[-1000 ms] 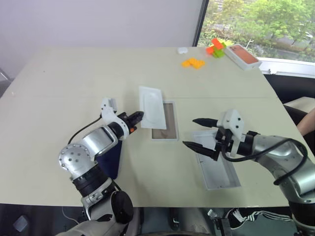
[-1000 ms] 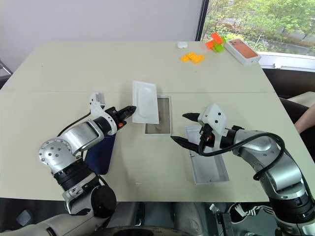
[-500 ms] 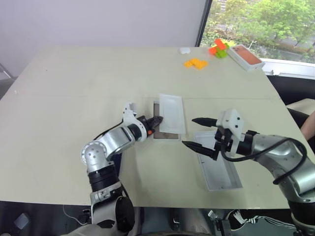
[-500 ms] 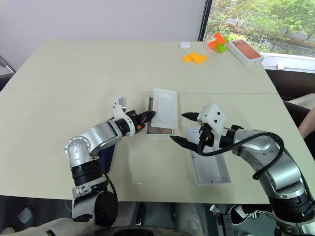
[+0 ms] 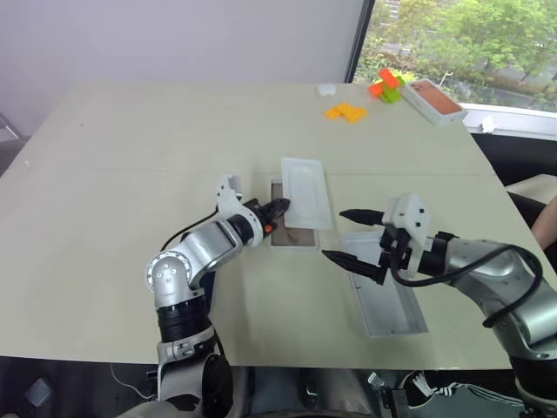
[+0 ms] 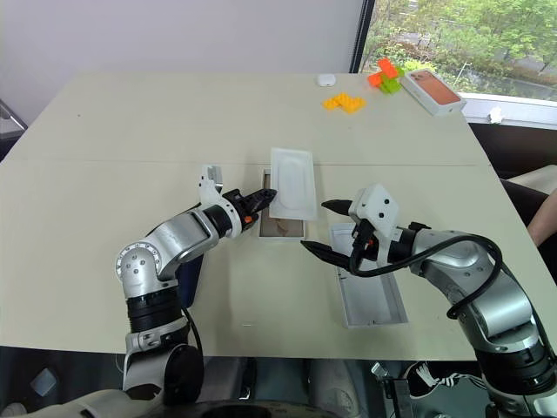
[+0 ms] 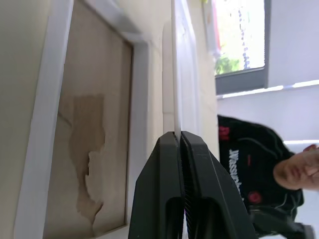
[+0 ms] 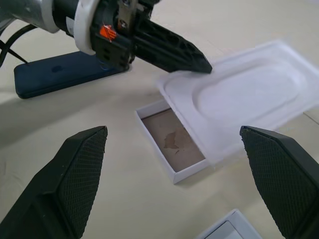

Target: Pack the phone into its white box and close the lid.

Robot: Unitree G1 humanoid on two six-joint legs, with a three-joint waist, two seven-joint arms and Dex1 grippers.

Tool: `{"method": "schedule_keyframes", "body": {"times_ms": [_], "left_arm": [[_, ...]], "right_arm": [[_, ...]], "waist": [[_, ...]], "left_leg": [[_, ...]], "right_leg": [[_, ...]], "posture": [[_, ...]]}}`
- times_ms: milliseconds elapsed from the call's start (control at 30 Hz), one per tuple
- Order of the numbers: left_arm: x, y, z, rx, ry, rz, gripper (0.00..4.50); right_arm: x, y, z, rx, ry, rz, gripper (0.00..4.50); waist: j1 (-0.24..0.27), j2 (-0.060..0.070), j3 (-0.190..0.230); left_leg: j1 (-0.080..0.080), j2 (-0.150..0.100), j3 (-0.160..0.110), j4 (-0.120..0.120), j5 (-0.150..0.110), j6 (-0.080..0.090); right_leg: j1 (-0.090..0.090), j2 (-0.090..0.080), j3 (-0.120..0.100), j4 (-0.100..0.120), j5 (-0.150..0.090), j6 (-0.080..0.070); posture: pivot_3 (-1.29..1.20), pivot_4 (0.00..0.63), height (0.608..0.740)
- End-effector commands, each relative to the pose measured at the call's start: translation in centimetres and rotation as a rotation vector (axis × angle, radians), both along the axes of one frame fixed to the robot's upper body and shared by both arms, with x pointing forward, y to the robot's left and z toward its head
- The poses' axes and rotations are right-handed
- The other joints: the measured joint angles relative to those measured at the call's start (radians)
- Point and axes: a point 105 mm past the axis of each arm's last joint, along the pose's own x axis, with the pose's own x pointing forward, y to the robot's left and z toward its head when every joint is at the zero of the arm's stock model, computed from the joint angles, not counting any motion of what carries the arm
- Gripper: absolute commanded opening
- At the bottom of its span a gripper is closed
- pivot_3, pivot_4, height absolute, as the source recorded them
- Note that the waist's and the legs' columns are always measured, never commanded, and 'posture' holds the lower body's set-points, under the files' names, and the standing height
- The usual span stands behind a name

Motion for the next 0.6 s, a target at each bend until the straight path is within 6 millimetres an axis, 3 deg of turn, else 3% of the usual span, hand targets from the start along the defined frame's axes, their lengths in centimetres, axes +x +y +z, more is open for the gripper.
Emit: {"method": "schedule_keyframes", "body": {"times_ms": [33,300,600], "left_arm": [[-0.2,0.0,1.0,0.000,-0.035,-0.013,0.04],[0.5,1.9,0.5,0.116,-0.032,0.007,0.04],[0.5,1.9,-0.6,0.161,0.002,-0.010,0.04]], "right_arm": [[-0.2,0.4,0.9,0.012,-0.041,0.019,4.50],[-0.2,0.4,0.9,0.013,-0.041,0.016,4.50],[-0.2,0.4,0.9,0.014,-0.043,0.018,4.50]], "waist": [[0.000,0.000,0.000],[-0.001,0.000,0.000],[0.000,0.000,0.000]], "left_leg": [[0.000,0.000,0.000,0.000,0.000,0.000],[0.000,0.000,0.000,0.000,0.000,0.000],[0.000,0.000,0.000,0.000,0.000,0.000]], "right_leg": [[0.000,0.000,0.000,0.000,0.000,0.000],[0.000,0.000,0.000,0.000,0.000,0.000],[0.000,0.000,0.000,0.000,0.000,0.000]], "posture": [[0.00,0.150,0.740],[0.00,0.150,0.740],[0.00,0.150,0.740]]}}
